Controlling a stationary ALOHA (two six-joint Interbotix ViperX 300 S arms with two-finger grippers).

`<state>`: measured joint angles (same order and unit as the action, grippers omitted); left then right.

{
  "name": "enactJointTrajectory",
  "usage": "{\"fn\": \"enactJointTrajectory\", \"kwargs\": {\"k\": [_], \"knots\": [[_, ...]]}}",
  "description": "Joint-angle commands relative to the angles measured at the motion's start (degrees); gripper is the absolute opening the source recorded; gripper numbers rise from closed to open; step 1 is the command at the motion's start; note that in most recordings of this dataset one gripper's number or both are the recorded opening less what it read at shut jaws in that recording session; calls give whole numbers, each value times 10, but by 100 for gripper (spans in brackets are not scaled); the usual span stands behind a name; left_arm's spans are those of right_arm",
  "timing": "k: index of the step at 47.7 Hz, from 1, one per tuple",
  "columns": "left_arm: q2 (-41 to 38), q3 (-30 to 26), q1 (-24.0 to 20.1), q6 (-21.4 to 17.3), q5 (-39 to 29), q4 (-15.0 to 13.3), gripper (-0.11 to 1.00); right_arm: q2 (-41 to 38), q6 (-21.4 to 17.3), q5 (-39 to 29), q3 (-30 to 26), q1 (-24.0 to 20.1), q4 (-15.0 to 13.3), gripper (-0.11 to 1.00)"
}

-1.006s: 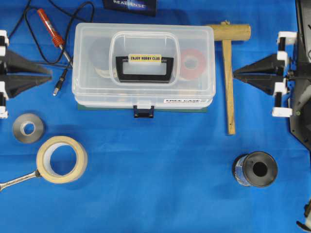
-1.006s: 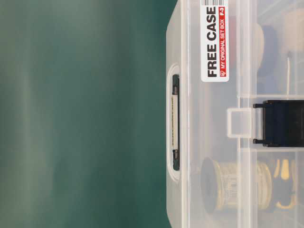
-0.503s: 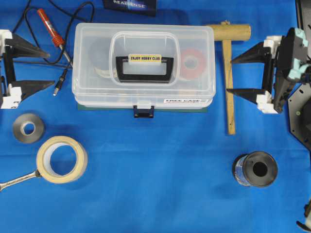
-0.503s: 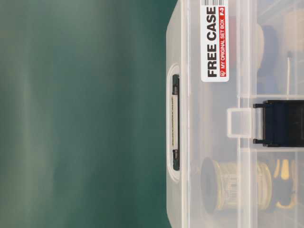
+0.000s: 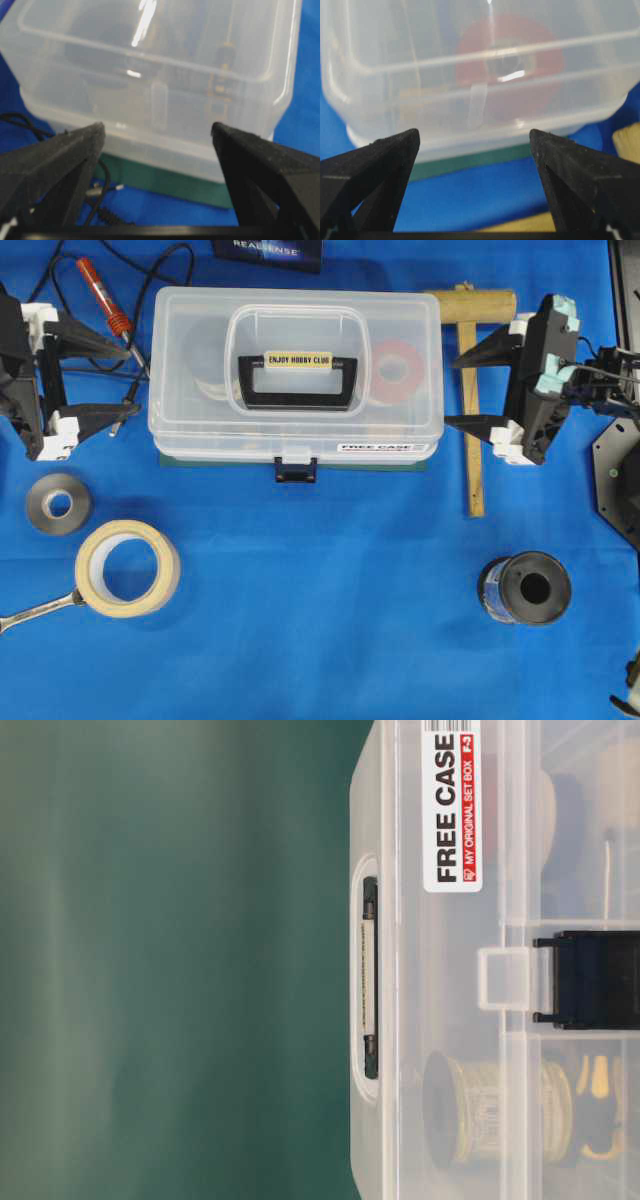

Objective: Open the tool box with both arms.
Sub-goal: 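Grip the clear lid's side edges with both grippers, then lift the lid with both grippers and swing it back away from the front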

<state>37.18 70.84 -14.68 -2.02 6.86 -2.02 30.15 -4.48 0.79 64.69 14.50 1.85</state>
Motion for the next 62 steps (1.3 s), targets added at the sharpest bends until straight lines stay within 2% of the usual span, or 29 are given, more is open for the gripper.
{"fn": "enactJointTrajectory", "kwargs": {"k": [1, 10, 25, 40, 48, 62], "knots": [[-6, -14, -2, -2, 16, -1, 91, -7, 1, 22, -16, 3, -1, 87], [-9, -15, -1, -2, 30, 0, 91, -21, 3, 49, -24, 4, -2, 87], [-9, -16, -2, -2, 44, 0, 91, -18, 3, 48, -24, 4, -3, 87], [-8, -18, -1, -2, 69, 0, 91, 12, 6, 38, -26, 4, -3, 87], [3, -21, -1, -4, 75, -1, 91, 38, 6, 25, -33, 6, -12, 87], [38, -18, -29, -6, 75, 0, 91, 61, 7, 19, -40, 34, -22, 87]]}}
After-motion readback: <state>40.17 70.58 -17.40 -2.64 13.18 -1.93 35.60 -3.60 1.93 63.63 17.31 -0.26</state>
